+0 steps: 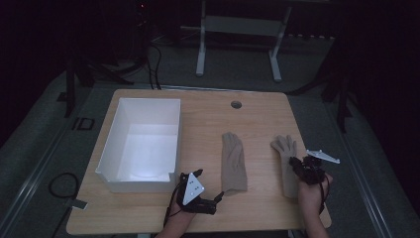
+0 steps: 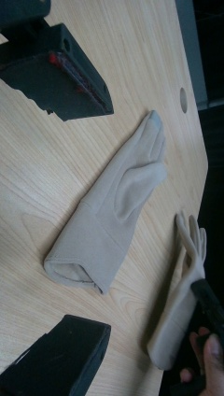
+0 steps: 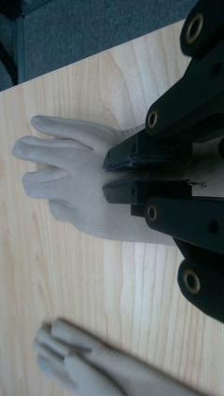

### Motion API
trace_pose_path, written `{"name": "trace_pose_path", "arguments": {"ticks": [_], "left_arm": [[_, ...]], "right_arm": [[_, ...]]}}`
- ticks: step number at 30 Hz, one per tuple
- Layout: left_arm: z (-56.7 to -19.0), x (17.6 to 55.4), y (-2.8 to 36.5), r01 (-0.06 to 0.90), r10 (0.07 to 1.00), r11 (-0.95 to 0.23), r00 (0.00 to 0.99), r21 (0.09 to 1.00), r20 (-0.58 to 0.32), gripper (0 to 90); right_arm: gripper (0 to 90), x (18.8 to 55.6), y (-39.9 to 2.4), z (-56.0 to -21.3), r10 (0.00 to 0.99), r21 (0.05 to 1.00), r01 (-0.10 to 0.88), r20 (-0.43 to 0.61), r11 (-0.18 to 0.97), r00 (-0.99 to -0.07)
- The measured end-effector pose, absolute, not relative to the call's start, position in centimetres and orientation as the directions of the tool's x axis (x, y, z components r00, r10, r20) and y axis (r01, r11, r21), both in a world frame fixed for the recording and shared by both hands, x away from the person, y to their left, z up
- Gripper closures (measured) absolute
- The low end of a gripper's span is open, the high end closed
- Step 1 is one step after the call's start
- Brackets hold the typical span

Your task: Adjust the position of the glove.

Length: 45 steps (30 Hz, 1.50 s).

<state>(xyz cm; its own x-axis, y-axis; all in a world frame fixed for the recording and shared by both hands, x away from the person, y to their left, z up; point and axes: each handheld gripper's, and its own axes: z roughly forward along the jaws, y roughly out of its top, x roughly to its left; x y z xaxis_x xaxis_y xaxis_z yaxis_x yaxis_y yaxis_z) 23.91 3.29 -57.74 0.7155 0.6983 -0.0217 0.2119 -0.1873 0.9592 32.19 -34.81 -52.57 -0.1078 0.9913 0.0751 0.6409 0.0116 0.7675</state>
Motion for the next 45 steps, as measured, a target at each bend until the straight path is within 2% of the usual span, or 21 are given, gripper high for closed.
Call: {"name": "trace_pose_path", "arguments": {"ticks": [9,13,19,25,27,30,36,41,45], "left_arm": [[-57.7,23.9,3.2,0.21,0.688,-0.191,0.725,0.959,-0.022,0.3],[-57.7,23.9,3.2,0.209,0.688,-0.196,0.725,0.958,-0.018,0.3],[-57.7,23.9,3.2,0.21,0.689,-0.193,0.725,0.959,-0.02,0.3],[-57.7,23.9,3.2,0.208,0.69,-0.192,0.724,0.959,-0.019,0.3],[-57.7,23.9,3.2,0.207,0.69,-0.191,0.723,0.959,-0.019,0.3],[-57.7,23.9,3.2,0.209,0.691,-0.189,0.723,0.959,-0.022,0.3],[-57.7,23.9,3.2,0.212,0.691,-0.188,0.722,0.959,-0.024,0.3],[-57.7,23.9,3.2,0.214,0.69,-0.19,0.724,0.958,-0.025,0.3],[-57.7,23.9,3.3,0.214,0.691,-0.189,0.722,0.958,-0.025,0.3]], "right_arm": [[79.9,33.1,-34.4,-55.3,0.994,0.726,0.687,0.045,0.037,-0.101],[78.4,33.2,-34.5,-55.3,0.993,0.727,0.686,0.053,0.031,-0.102],[70.6,33.0,-34.4,-54.7,0.992,0.724,0.687,0.042,0.054,-0.122],[61.3,33.0,-34.8,-53.5,0.977,0.741,0.661,0.029,0.122,-0.213],[58.1,33.5,-35.2,-53.2,0.956,0.729,0.664,0.046,0.166,-0.289],[56.2,33.8,-35.6,-53.1,0.935,0.715,0.653,-0.003,0.25,-0.355],[57.0,34.4,-36.9,-53.1,0.891,0.675,0.651,-0.021,0.347,-0.453],[60.6,34.6,-37.5,-54.1,0.881,0.639,0.666,-0.037,0.384,-0.472],[64.4,34.1,-37.6,-54.8,0.879,0.673,0.641,-0.032,0.37,-0.475]]}}
